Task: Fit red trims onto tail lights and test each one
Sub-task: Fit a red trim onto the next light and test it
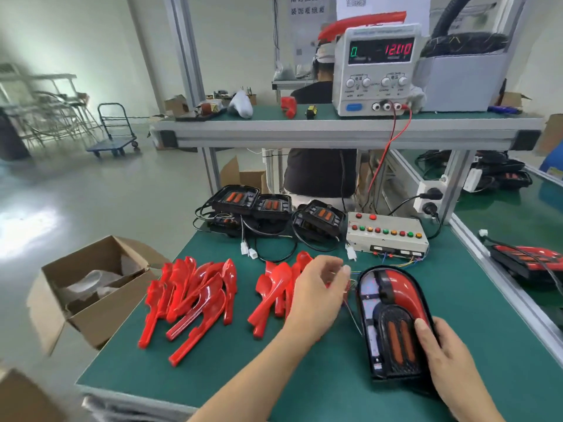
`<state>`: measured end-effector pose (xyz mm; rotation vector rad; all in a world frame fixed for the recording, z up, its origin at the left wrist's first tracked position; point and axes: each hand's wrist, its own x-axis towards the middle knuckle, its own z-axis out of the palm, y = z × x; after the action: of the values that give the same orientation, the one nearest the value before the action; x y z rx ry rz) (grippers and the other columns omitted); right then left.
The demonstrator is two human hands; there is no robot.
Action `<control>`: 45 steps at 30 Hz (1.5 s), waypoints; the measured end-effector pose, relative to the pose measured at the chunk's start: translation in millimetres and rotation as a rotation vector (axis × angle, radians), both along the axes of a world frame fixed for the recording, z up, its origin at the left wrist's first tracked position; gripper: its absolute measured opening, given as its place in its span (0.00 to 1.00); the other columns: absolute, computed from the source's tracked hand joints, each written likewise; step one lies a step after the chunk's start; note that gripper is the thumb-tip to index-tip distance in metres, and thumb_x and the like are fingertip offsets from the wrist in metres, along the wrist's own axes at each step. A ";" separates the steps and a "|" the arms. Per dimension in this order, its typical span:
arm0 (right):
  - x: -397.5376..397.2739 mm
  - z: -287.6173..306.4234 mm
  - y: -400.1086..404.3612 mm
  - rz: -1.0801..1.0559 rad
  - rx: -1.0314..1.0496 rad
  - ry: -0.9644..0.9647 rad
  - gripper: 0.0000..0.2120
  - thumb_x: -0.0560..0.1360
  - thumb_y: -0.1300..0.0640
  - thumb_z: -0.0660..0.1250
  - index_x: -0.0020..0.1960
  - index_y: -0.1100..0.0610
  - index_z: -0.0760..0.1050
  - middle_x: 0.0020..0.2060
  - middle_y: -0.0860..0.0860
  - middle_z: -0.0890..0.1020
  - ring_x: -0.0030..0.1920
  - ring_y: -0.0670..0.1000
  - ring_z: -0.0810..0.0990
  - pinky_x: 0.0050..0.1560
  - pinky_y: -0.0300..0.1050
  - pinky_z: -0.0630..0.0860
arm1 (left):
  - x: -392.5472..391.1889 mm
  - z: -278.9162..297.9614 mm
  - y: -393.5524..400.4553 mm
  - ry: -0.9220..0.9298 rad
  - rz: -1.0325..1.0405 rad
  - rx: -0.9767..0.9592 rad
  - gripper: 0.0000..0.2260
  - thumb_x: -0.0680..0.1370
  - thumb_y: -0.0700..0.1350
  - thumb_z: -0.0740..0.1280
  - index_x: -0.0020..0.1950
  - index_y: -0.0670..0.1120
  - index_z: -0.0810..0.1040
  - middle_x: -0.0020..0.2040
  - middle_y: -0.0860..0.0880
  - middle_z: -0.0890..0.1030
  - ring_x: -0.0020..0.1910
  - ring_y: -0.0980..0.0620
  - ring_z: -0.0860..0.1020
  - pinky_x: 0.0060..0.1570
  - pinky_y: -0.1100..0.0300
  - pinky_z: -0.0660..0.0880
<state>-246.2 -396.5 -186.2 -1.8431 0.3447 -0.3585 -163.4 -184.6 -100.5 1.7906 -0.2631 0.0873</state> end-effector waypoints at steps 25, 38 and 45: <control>-7.1 5.4 5.7 -0.082 0.046 -0.047 0.12 0.80 0.43 0.64 0.51 0.50 0.79 0.42 0.40 0.86 0.41 0.40 0.83 0.44 0.42 0.74 | -23.6 -7.3 157.6 -0.080 0.611 0.960 0.11 0.81 0.39 0.62 0.63 0.41 0.72 0.51 0.39 0.82 0.51 0.36 0.80 0.38 0.50 0.69; -0.4 -2.6 1.8 -0.068 0.071 -0.043 0.09 0.81 0.46 0.65 0.52 0.50 0.79 0.42 0.44 0.86 0.41 0.49 0.84 0.41 0.36 0.78 | -30.5 -15.9 -11.3 0.092 0.074 -0.021 0.09 0.79 0.53 0.70 0.53 0.57 0.71 0.33 0.55 0.77 0.26 0.60 0.68 0.28 0.66 0.65; -1.0 -1.6 3.2 -0.055 0.130 -0.078 0.12 0.79 0.42 0.65 0.52 0.51 0.79 0.41 0.46 0.87 0.40 0.48 0.85 0.38 0.33 0.78 | -37.0 -22.1 -52.2 -0.002 0.168 0.115 0.08 0.78 0.53 0.70 0.48 0.55 0.71 0.42 0.56 0.78 0.42 0.65 0.75 0.39 0.70 0.69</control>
<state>-247.2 -393.3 -187.9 -1.6901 0.3572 -0.4344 -200.4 -236.8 -122.5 1.9251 -0.1207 0.1971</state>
